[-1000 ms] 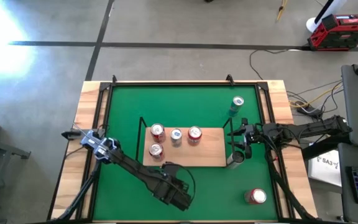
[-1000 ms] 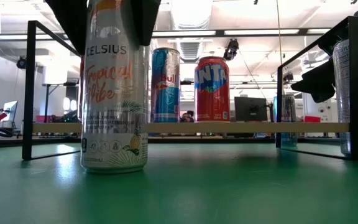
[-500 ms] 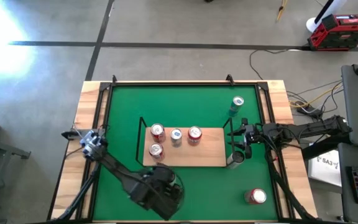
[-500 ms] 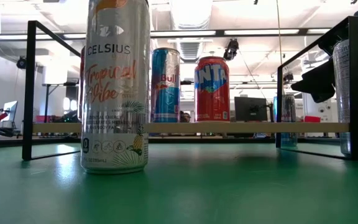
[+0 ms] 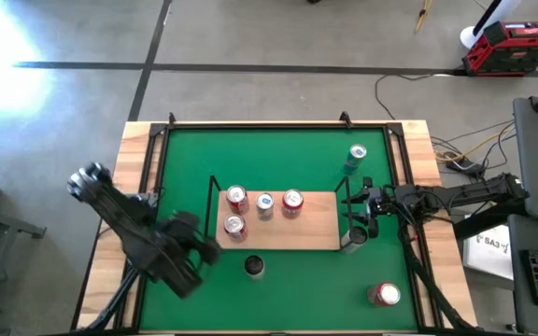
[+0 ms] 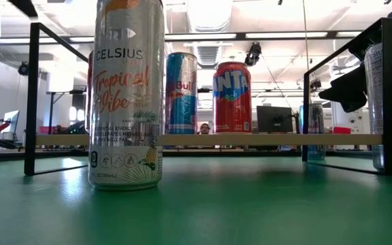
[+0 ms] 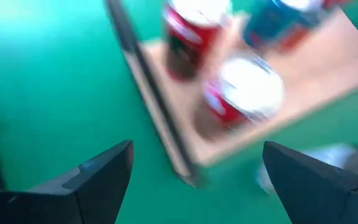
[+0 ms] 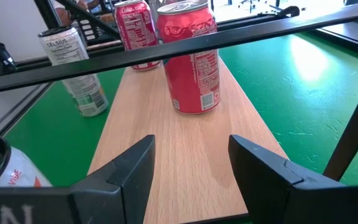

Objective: Place canned beverage on shelf
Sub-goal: Put the blue soda can on the shelf

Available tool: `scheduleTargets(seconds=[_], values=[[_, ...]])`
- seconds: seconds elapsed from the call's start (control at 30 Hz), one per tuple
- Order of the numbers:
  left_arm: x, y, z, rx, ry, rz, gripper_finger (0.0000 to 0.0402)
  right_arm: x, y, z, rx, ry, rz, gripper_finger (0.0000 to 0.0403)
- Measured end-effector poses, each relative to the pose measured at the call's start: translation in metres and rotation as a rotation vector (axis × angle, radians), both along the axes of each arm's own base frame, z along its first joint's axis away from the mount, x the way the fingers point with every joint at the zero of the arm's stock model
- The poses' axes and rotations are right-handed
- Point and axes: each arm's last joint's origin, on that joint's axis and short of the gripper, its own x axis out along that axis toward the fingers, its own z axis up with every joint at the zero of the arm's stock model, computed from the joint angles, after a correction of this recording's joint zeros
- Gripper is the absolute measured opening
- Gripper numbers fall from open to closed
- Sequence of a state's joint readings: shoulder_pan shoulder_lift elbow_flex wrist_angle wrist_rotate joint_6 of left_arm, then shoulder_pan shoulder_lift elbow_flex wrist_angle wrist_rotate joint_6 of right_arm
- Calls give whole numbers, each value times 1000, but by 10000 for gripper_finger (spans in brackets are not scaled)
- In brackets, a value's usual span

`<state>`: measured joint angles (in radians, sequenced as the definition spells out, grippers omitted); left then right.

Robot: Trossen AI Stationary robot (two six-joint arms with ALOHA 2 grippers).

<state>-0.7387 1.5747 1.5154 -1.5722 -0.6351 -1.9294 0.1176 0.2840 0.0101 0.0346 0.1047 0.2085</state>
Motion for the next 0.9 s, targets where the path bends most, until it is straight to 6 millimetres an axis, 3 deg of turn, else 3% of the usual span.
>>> scheduleTargets(seconds=[0.23, 0.33, 0.57, 0.73, 0.9], values=[[-68, 64, -9, -77, -151, 161, 340, 0, 0, 0, 0, 0, 0, 196], [-86, 84, -14, -29, -252, 131, 340, 0, 0, 0, 0, 0, -1, 196], [-102, 109, -16, 559, -395, -172, 340, 0, 0, 0, 0, 0, 0, 196], [-108, 117, -30, 520, -359, -174, 340, 0, 0, 0, 0, 0, 0, 196], [-108, 123, -67, 477, -376, -87, 340, 0, 0, 0, 0, 0, 0, 196]])
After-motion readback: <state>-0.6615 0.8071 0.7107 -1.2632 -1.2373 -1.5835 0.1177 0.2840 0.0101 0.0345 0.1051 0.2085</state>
